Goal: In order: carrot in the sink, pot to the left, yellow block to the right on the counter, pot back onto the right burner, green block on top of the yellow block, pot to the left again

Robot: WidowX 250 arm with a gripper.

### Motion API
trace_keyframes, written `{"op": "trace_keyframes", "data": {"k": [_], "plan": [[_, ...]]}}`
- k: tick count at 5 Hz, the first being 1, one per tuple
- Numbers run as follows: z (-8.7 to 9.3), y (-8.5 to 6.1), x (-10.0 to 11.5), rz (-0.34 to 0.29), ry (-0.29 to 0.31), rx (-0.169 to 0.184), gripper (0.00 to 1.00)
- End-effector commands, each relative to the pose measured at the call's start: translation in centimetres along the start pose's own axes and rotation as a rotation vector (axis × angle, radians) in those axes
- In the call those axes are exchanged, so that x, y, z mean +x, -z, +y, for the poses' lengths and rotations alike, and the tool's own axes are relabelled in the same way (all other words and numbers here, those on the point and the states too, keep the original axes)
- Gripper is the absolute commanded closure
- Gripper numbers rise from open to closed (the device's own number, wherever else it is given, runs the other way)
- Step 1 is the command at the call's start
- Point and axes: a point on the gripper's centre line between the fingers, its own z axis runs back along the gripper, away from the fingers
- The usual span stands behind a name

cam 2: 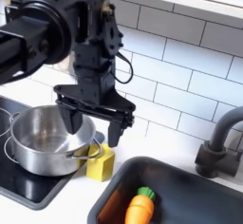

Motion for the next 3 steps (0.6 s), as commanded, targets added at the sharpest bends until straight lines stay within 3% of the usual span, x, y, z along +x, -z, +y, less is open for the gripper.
{"op": "trace_keyframes", "data": {"k": [1, 3], "plan": [[1.6, -0.6, 0.5, 0.025, -0.035, 0.019, 0.00], [4.0, 0.4, 1.5, 0.052, -0.100, 0.038, 0.00]]}}
